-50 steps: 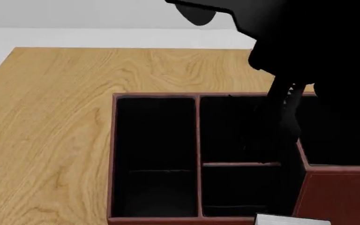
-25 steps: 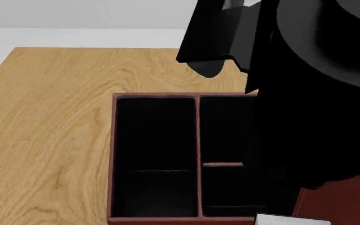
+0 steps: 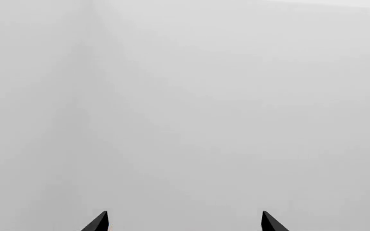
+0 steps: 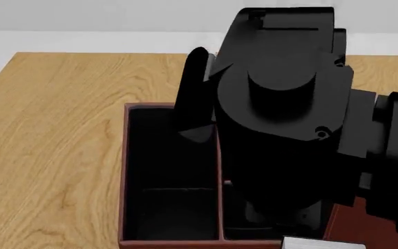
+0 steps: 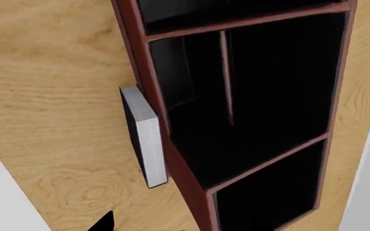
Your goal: Pick up the book and place it in the front compartment of the caddy.
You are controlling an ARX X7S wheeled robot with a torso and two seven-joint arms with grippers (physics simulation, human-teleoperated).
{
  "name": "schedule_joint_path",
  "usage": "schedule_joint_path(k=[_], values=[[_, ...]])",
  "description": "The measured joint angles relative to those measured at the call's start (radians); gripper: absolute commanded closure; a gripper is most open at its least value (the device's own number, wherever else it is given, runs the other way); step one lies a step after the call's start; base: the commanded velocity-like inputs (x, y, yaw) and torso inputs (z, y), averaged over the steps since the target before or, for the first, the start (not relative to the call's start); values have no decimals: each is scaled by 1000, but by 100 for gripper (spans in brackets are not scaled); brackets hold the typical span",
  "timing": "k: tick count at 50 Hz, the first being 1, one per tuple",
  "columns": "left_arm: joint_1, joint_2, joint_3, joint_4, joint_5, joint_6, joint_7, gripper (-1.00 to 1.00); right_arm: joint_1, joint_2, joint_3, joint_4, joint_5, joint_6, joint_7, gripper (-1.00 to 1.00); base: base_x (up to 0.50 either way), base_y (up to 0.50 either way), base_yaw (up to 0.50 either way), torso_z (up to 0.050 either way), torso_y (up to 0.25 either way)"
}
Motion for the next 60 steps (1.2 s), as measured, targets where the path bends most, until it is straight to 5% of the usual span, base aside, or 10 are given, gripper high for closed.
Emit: schedule_joint_path(k=[60], values=[[-9, -20, 41, -15, 9, 35, -9, -100, -253, -42, -140, 119, -36, -108, 112, -100, 0, 0, 0, 0, 0]])
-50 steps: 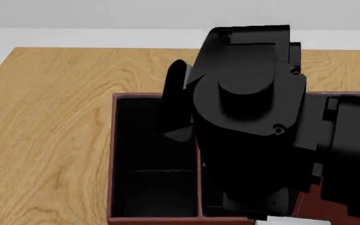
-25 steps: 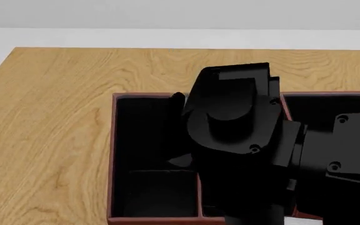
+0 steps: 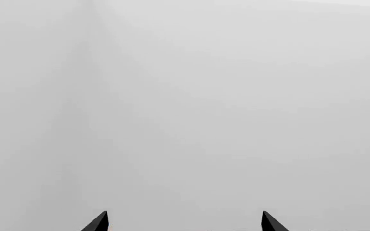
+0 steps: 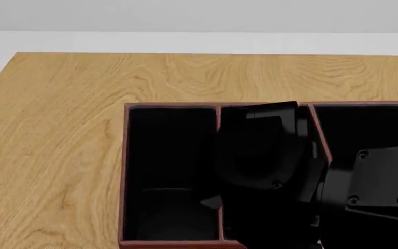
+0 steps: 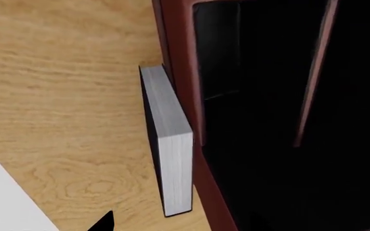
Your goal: Pick up the book and place it in the front compartment of the caddy.
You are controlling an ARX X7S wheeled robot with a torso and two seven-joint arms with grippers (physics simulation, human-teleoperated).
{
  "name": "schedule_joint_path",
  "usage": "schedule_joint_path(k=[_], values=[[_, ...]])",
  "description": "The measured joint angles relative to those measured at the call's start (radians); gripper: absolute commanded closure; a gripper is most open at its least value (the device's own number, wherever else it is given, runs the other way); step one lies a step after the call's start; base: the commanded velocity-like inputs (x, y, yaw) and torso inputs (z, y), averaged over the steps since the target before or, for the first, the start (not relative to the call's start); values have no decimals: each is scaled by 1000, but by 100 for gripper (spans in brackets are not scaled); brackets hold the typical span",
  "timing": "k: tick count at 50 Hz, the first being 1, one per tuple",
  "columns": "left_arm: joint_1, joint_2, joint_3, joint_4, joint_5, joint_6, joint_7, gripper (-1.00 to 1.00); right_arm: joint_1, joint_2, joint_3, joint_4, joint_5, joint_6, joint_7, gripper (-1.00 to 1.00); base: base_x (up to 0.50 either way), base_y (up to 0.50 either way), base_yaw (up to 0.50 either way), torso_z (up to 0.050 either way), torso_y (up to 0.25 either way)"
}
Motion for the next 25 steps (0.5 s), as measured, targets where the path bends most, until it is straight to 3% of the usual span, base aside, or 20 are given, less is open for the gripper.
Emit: schedule_joint_path(k=[25], values=[[-2, -2, 14, -8, 6, 7, 0, -100, -66, -15, -46, 70, -15, -37, 27, -100, 0, 0, 0, 0, 0]])
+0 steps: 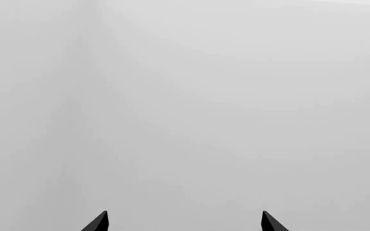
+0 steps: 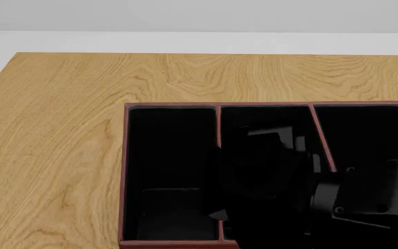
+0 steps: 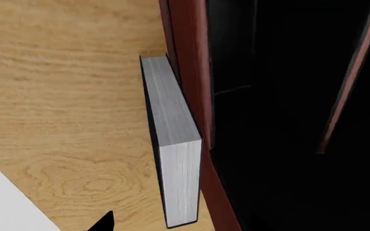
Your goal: Pick up the book and place it in the front compartment of the caddy.
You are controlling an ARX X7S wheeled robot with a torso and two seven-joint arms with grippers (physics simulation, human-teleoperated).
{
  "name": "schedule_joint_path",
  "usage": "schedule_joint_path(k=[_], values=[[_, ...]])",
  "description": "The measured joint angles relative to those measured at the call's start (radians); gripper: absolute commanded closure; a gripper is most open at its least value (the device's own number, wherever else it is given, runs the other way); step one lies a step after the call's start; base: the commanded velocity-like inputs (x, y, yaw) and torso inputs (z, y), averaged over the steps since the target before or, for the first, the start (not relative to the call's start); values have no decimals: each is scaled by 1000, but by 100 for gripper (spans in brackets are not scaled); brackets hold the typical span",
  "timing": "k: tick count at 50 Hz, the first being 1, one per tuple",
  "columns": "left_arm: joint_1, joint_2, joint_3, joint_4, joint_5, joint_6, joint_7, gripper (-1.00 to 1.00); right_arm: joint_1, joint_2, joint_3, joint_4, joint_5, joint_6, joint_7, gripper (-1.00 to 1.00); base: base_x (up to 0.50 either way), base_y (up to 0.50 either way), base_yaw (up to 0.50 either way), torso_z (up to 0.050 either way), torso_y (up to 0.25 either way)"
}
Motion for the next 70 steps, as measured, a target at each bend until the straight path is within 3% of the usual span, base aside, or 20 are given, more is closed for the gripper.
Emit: schedule_joint_path(k=[70], values=[[7, -25, 10, 1, 5, 23, -19, -100, -197, -56, -24, 242, -28, -129, 93, -100, 0, 0, 0, 0, 0]])
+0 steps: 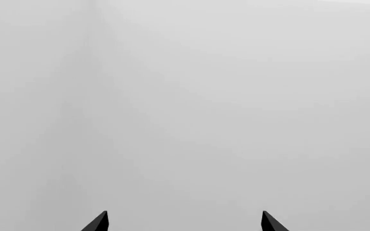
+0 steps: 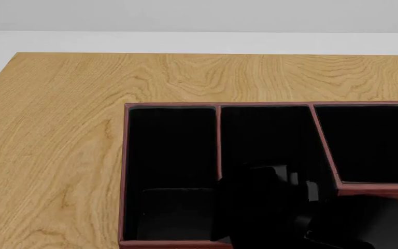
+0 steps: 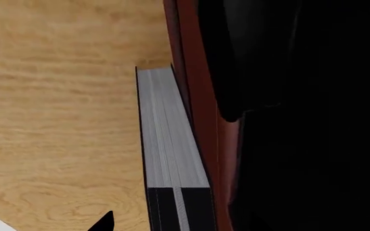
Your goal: Pick up the book and place it in the front compartment of the caddy.
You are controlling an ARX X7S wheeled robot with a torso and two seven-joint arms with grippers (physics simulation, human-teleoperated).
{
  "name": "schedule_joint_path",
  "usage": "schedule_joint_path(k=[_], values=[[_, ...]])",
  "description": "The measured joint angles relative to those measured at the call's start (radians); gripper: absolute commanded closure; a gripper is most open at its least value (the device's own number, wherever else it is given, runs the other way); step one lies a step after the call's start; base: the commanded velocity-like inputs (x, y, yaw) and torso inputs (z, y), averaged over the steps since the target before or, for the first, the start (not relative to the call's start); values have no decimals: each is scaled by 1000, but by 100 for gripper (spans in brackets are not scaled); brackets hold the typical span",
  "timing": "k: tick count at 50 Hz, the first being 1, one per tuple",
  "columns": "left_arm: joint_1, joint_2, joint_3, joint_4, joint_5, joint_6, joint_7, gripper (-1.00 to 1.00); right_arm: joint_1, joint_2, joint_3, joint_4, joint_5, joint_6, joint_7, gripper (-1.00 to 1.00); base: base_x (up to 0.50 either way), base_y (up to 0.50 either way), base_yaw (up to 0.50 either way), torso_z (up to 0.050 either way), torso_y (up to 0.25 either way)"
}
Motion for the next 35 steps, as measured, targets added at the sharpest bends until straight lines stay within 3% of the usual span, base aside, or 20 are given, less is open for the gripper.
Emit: schedule_joint_path(k=[6, 7, 35], values=[[0, -2, 2, 0, 1, 1, -2, -100, -10, 3, -9, 7, 1, 4, -2, -100, 0, 0, 0, 0, 0], [0, -2, 2, 0, 1, 2, -2, -100, -11, 4, -11, 7, 1, 5, -3, 100, 0, 0, 0, 0, 0], [7, -12, 2, 3, 0, 20, -6, -100, 23, 39, -19, -111, 32, 87, -10, 100, 0, 0, -1, 0, 0]])
